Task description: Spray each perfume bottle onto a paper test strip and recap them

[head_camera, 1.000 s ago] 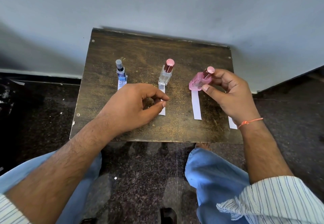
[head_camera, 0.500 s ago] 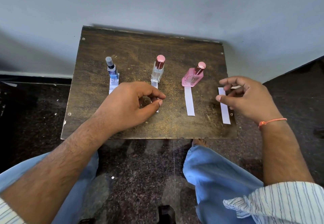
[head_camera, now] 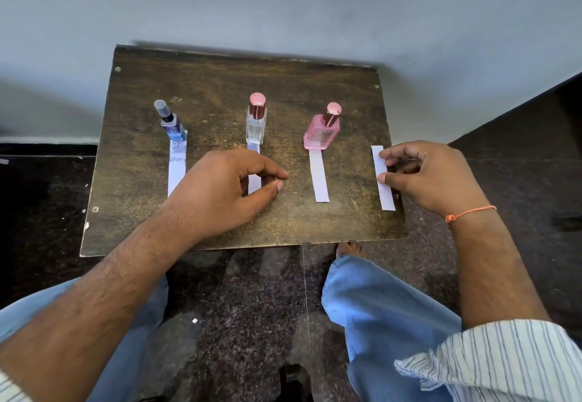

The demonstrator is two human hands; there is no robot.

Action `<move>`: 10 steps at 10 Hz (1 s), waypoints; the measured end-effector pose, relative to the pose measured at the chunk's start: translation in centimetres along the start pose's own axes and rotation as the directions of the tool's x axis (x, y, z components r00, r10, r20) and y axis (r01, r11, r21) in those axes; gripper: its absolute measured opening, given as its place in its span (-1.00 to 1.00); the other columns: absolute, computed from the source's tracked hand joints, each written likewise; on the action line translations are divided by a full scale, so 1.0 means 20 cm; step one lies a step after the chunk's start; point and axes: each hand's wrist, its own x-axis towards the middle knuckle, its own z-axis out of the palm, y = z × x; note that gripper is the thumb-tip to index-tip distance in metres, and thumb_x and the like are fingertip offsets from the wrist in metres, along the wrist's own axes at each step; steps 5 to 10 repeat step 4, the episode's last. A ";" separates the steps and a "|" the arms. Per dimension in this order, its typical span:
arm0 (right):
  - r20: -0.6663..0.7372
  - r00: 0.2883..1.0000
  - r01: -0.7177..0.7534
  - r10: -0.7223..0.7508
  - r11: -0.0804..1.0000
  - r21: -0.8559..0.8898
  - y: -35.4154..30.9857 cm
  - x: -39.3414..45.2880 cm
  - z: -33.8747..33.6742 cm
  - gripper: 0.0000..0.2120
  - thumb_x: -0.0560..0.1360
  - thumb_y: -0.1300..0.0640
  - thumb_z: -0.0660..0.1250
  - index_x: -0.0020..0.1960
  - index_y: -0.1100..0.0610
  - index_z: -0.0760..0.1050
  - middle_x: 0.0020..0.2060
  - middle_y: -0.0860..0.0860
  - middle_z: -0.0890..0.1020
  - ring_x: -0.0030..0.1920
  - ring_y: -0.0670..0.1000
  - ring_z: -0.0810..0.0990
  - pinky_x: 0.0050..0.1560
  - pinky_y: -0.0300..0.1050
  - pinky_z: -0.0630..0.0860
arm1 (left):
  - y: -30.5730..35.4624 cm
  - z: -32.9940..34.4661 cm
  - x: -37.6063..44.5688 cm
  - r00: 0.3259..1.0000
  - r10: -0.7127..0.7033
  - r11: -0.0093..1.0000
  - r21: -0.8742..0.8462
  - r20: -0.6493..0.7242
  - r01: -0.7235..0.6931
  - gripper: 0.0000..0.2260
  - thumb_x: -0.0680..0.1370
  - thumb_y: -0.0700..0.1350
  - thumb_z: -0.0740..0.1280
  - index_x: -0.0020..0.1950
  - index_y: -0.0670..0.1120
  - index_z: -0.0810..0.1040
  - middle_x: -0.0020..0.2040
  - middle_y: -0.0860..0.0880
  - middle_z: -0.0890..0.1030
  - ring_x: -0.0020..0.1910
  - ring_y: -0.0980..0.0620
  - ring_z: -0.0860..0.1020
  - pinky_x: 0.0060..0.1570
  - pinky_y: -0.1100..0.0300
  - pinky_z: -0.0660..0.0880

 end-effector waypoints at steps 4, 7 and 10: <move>-0.129 0.992 0.002 -0.002 1.000 0.002 -0.04 -0.02 0.01 -0.74 0.49 0.09 0.64 0.16 -0.02 0.74 -0.01 -0.10 0.73 -0.05 -0.19 0.66 -0.05 -0.39 0.45 | 0.01 -0.02 -0.01 0.999 -0.001 1.000 -0.021 -0.033 0.000 -0.88 0.62 -0.04 0.50 0.14 0.13 0.76 -0.22 0.55 0.56 -0.33 0.15 0.54 -0.33 0.47 0.37; -0.129 0.992 0.002 -0.002 1.000 0.002 -0.04 -0.02 0.01 -0.74 0.49 0.09 0.64 0.16 -0.02 0.74 -0.01 -0.10 0.73 -0.05 -0.19 0.66 -0.05 -0.39 0.45 | 0.01 -0.02 -0.01 0.999 -0.001 1.000 -0.021 -0.033 0.000 -0.88 0.62 -0.04 0.50 0.14 0.13 0.76 -0.22 0.55 0.56 -0.33 0.15 0.54 -0.33 0.47 0.37; -0.129 0.992 0.002 -0.002 1.000 0.002 -0.04 -0.02 0.01 -0.74 0.49 0.09 0.64 0.16 -0.02 0.74 -0.01 -0.10 0.73 -0.05 -0.19 0.66 -0.05 -0.39 0.45 | 0.01 -0.02 -0.01 0.999 -0.001 1.000 -0.021 -0.033 0.000 -0.88 0.62 -0.04 0.50 0.14 0.13 0.76 -0.22 0.55 0.56 -0.33 0.15 0.54 -0.33 0.47 0.37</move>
